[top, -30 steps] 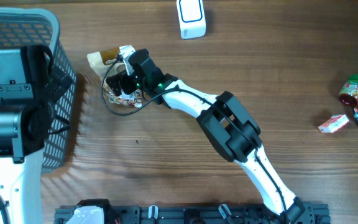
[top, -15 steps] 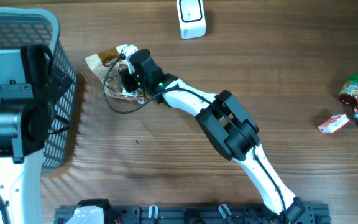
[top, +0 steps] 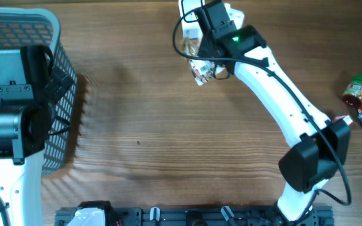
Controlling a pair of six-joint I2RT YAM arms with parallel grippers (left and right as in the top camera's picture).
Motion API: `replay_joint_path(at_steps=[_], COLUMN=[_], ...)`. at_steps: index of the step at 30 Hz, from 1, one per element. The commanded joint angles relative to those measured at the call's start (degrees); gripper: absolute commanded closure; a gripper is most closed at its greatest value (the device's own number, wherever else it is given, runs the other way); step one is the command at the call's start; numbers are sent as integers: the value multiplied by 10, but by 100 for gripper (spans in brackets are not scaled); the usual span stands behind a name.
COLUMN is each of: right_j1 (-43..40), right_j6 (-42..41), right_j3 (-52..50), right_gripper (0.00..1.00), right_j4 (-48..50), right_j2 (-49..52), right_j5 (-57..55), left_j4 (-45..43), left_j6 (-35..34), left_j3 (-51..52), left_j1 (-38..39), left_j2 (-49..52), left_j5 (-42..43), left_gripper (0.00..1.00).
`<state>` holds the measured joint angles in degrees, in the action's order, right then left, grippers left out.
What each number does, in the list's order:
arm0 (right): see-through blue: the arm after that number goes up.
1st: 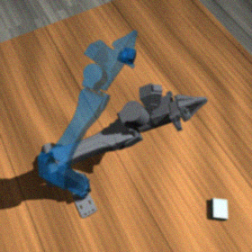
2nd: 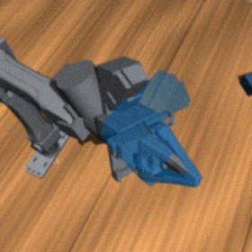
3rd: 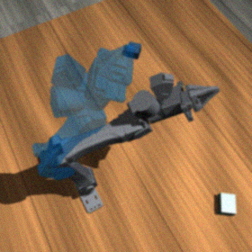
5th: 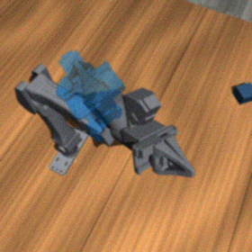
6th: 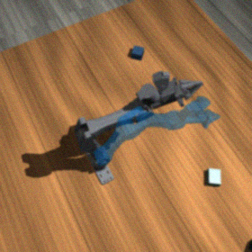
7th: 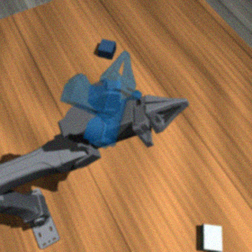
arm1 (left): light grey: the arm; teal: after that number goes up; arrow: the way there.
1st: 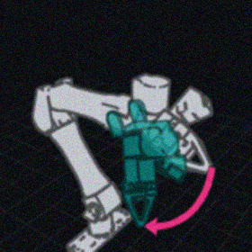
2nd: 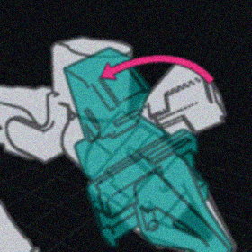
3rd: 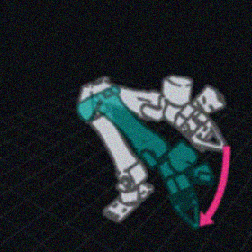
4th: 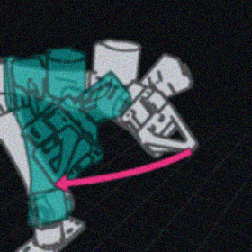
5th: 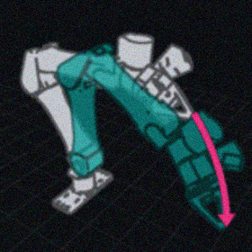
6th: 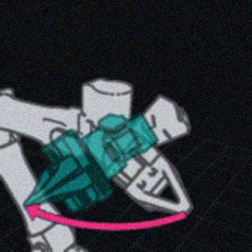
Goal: Scan the item barcode
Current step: 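Lift the Pantree bag toward the white scanner, then hold the Pantree bag label under the white scanner with right gripper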
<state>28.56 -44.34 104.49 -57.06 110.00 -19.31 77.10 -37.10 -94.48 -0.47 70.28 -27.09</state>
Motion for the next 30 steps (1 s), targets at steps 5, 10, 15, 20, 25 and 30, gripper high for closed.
replay_joint_path(at_steps=[5, 10, 15, 20, 25, 30], right_j1=[-1, -1, -1, -2, -10, -28], right_j6=[-200, -203, -114, 121, 411, 575], right_j3=[-1, -1, -1, -1, -2, -3], right_gripper=[96, 96, 95, 95, 95, 95], right_j4=[-33, -32, 3, 176, 325, 313], right_j2=[-46, -49, -49, -49, -48, -45], right_j5=[-82, -82, -82, -47, 320, 475], left_j4=[-1, -1, -1, -1, -1, -1], left_j6=[7, 7, 7, 7, 7, 7], left_j3=[-3, -3, -3, -3, -3, -3], left_j1=[-3, -3, -3, -3, -3, -3], left_j2=[0, 0, 0, 0, 0, 0], left_j5=[1, 1, 1, 1, 1, 1], left_gripper=[0, 0, 0, 0, 0, 0])
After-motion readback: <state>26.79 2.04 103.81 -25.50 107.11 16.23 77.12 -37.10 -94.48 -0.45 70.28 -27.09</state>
